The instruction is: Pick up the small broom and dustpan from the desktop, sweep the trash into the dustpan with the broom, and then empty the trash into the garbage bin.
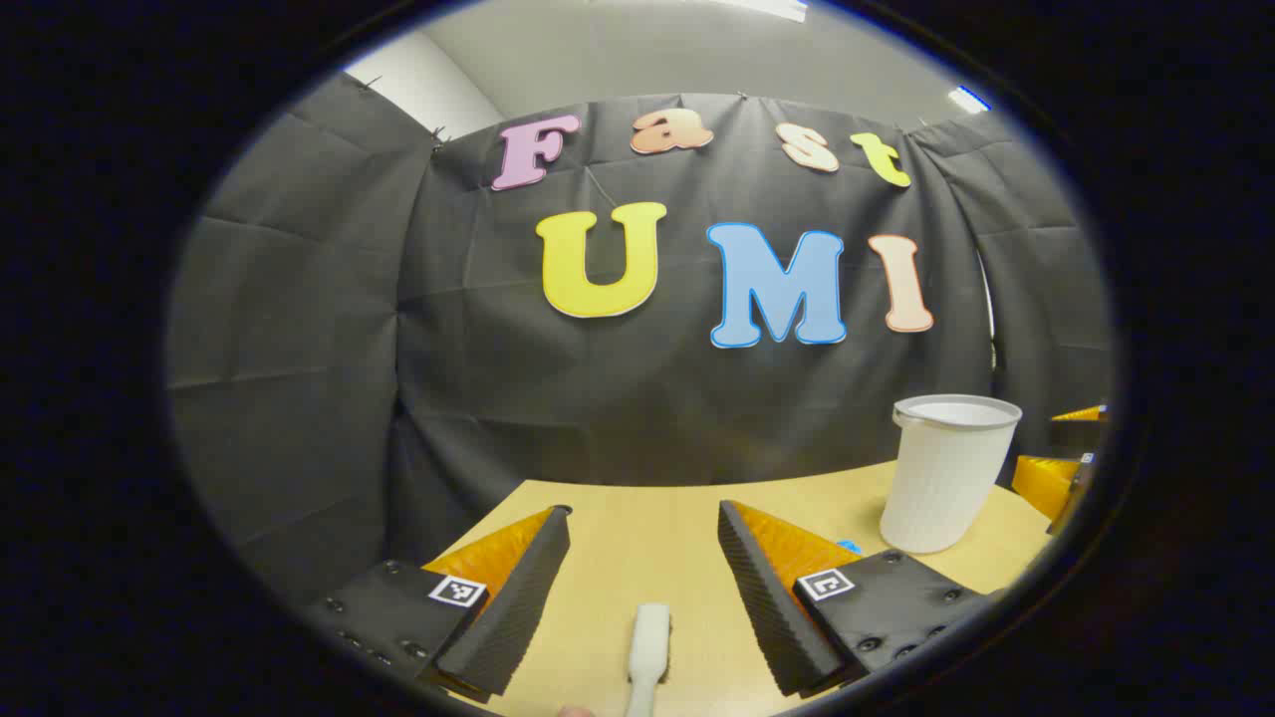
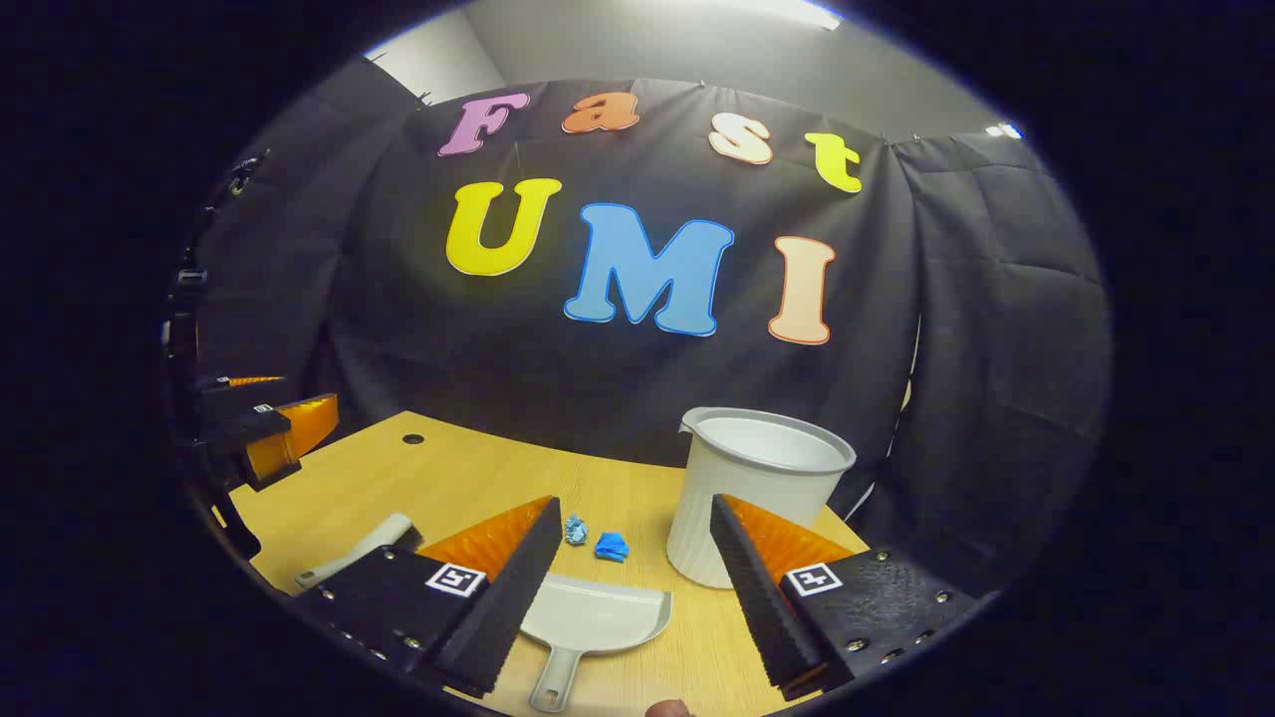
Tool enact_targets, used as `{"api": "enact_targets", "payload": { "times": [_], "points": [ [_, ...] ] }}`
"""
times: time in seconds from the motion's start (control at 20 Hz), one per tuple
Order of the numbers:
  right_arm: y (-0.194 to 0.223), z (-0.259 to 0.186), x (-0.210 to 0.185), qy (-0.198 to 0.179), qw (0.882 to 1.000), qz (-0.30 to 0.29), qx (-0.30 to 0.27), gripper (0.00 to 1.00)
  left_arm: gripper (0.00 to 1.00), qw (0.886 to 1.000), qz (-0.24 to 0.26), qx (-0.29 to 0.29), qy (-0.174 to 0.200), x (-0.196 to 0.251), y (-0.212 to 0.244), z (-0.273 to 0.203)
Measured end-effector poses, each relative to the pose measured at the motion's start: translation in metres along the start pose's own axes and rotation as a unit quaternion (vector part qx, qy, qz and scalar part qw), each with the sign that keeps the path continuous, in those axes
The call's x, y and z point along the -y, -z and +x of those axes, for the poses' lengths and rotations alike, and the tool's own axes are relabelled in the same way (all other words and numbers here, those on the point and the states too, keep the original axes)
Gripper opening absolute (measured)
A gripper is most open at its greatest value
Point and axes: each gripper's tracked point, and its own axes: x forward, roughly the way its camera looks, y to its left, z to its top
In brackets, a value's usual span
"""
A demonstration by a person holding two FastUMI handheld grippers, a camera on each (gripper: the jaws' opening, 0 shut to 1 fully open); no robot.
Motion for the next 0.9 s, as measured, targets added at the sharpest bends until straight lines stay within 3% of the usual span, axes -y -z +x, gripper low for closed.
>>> {"api": "enact_targets", "payload": {
  "times": [0.6, 0.9],
  "points": [
    [0.013, 0.013, -0.016, -0.023, 0.999, -0.002, -0.03, 0.94, 1.0, 1.0, 0.01, -0.018, 0.005, -0.012, 0.015, 0.016],
    [0.052, 0.017, -0.023, -0.033, 0.994, 0.016, -0.103, 0.94, 1.0, 0.994, 0.013, -0.105, 0.024, -0.006, 0.066, 0.024]
  ]
}}
